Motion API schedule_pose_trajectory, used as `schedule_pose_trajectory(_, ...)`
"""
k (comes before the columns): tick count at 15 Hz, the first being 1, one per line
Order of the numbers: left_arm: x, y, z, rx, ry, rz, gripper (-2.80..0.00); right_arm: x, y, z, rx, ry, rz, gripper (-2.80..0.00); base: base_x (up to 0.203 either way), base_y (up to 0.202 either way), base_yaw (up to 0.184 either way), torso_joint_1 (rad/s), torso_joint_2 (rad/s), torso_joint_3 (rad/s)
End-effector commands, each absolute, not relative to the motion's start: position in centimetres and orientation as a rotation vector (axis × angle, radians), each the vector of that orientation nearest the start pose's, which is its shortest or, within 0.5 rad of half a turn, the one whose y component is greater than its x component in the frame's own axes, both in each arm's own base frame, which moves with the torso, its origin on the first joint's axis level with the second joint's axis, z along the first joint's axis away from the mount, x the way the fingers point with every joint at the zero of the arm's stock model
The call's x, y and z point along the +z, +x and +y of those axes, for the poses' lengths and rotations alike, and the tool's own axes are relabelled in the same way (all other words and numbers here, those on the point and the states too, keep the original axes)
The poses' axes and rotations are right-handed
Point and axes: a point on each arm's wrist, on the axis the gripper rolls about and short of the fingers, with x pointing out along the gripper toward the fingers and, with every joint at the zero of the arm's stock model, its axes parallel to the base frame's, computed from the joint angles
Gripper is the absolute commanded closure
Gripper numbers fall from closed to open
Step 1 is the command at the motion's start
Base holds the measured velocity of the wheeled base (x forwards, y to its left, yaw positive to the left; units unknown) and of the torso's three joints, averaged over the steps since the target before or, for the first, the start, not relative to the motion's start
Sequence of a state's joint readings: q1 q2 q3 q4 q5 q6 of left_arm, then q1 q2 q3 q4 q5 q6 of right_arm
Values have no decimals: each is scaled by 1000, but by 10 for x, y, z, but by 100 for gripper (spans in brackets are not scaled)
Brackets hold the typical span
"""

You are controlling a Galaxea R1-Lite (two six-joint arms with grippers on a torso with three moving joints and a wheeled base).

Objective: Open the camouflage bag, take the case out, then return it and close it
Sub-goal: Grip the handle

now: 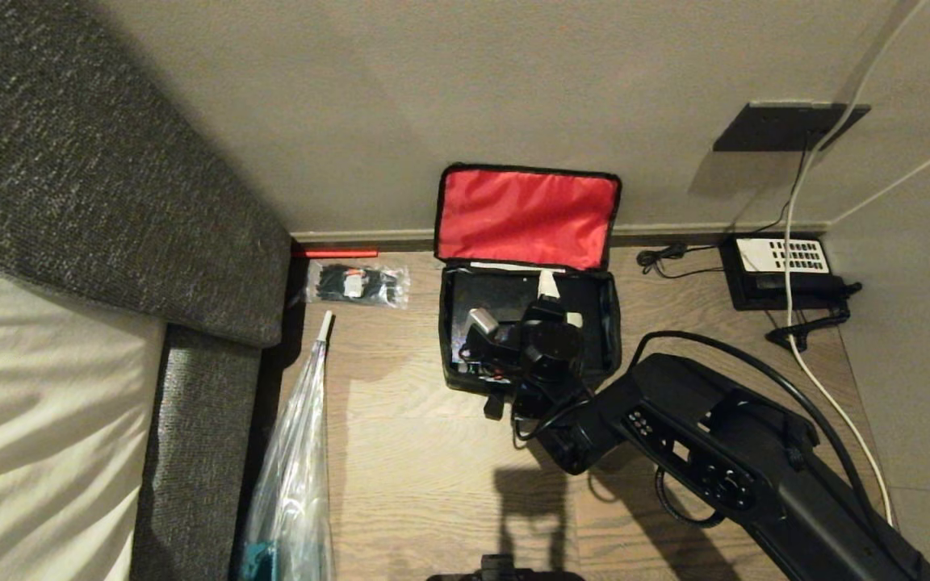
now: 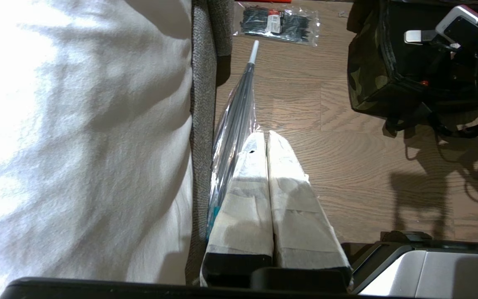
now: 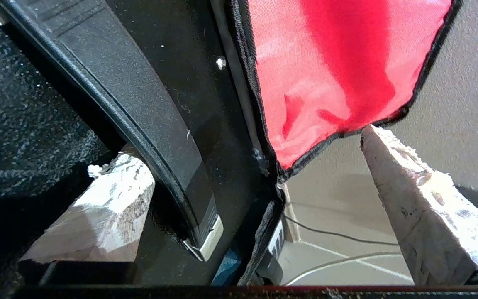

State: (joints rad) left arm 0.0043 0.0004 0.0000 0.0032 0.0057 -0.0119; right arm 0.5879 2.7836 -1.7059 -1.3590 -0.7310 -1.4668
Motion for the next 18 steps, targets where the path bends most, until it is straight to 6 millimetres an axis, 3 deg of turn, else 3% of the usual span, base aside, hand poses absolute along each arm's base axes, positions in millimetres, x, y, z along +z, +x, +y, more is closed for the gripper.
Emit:
schedule_pose_trajectory(1, 74, -23, 0, 12, -12, 5, 0, 3, 445, 278, -277, -1297, -62, -280, 0, 0, 0, 0, 0, 0)
schedule_pose_trajectory(7, 74, -23, 0, 11, -12, 3, 0, -26, 439, 274, -270, -1346, 34, -280, 0, 0, 0, 0, 0, 0)
schedule_pose_trajectory(12, 74, -23, 0, 11, -12, 4, 0, -25, 439, 273, -291, -1379, 57, -280, 0, 0, 0, 0, 0, 0)
schedule_pose_trajectory(18, 75, -23, 0, 12, -12, 3, 0, -4, 430, 282, -312, -1370, 22, -280, 0, 0, 0, 0, 0, 0)
